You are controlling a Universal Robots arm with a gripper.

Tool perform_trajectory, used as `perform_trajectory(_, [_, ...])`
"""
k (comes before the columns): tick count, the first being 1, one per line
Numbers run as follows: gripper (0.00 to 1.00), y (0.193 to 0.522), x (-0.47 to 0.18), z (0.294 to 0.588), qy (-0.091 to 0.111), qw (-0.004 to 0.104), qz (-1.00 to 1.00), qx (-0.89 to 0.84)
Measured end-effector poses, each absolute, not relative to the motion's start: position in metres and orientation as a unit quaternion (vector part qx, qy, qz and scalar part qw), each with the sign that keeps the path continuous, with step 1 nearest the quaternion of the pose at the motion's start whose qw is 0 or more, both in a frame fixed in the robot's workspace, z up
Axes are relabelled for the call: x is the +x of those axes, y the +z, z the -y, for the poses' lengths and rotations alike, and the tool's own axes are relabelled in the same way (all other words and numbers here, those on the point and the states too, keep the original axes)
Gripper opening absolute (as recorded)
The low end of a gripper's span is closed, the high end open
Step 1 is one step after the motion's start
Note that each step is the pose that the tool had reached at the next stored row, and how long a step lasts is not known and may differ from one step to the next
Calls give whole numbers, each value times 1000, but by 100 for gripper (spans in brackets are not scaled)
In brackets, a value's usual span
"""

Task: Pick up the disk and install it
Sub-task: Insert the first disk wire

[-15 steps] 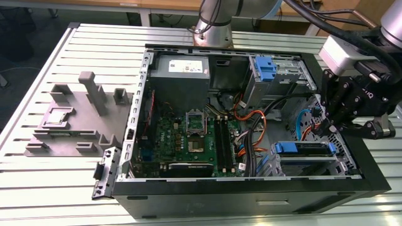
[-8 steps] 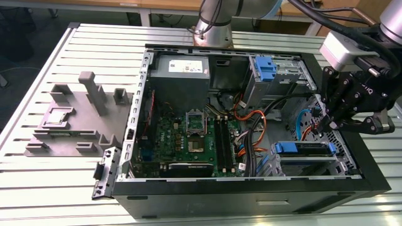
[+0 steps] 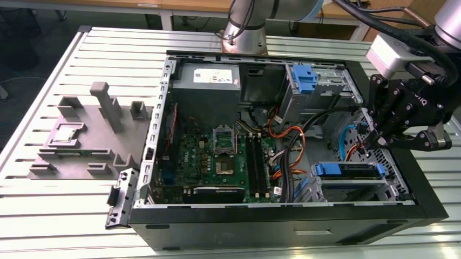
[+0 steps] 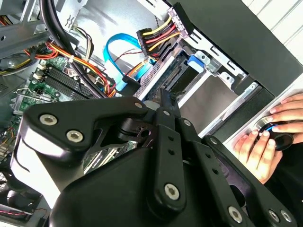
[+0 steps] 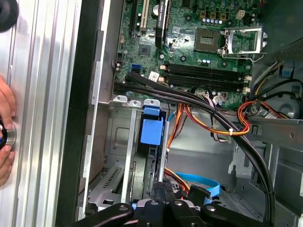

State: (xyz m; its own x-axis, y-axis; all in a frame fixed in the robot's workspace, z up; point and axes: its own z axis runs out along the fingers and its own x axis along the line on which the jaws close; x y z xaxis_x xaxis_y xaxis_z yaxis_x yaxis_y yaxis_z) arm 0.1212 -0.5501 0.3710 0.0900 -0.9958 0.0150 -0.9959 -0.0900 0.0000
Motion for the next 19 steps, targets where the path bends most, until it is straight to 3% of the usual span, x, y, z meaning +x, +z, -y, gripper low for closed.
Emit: perform_trajectory(19, [10, 371, 122, 550, 6, 5, 630, 777])
